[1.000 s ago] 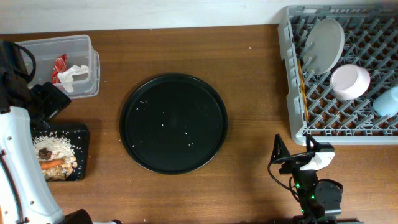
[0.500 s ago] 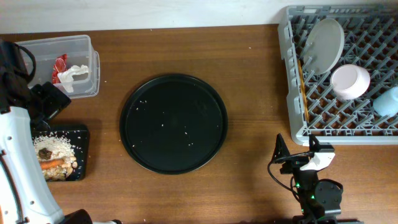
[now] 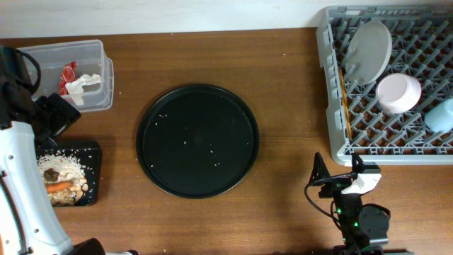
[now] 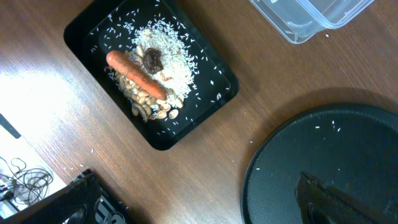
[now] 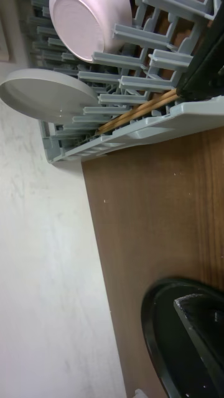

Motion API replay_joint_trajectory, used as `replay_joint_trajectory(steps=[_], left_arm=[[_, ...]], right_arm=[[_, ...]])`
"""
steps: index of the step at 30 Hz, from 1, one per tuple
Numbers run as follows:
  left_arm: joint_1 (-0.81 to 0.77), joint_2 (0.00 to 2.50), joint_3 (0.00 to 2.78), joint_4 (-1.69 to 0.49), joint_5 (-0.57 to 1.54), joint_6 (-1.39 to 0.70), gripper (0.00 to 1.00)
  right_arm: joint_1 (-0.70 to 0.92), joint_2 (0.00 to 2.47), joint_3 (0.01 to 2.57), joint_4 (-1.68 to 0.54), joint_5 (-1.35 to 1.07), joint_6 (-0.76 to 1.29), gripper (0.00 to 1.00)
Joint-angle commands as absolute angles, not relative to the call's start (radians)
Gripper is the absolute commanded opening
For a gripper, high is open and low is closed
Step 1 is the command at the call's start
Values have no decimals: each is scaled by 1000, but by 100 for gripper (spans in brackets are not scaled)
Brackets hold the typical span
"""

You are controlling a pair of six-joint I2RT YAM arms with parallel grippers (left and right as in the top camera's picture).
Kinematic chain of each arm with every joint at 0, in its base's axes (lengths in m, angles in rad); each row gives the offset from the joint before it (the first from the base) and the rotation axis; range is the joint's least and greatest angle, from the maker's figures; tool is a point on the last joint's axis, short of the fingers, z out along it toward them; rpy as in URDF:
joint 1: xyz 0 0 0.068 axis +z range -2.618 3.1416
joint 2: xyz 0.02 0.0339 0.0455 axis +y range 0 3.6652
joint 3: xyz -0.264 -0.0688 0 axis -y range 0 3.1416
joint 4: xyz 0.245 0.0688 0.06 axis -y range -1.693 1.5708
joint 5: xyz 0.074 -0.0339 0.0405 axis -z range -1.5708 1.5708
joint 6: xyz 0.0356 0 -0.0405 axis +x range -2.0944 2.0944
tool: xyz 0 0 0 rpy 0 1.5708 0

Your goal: Sort waste into correct bins and load items into the dishwasher rack

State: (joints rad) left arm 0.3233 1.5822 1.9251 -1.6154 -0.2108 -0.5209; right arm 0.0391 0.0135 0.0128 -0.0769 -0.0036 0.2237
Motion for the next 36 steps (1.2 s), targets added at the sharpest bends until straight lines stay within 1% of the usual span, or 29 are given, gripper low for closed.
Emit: replay_joint_trajectory(steps=[1,8,11,14,17,23,26,27,32,36], left_arm=[[330,1588,1923,-1617,-217,-530,99],[330,1591,1923,-1618,-226,-523,99],[329,1573,1923,-1672,-221,-523,99],[327,1538,1889,-1688,-129,-515,99],[304,1469,1794,-1660,-117,-515,99],[204,1204,1340,-1305,-112,-515,99],[138,1017,1036,-1040,-52,-514,99],[125,980,975,-985,-36,-508,99],[44,707,600,-584,111,-342,99],[33,550,407,-384,109,-336,100]], right_arm=[[44,4,6,-82,9,214,98],[44,4,6,-82,9,214,98],[44,4,6,-82,9,214,98],[44,4,6,-82,9,214,99],[44,4,6,-82,9,214,98],[44,4,6,-82,9,214,98],[44,4,6,-82,9,214,98],[44,4,6,-82,9,214,98],[44,4,6,-82,9,214,98],[44,4,6,-82,9,214,98]])
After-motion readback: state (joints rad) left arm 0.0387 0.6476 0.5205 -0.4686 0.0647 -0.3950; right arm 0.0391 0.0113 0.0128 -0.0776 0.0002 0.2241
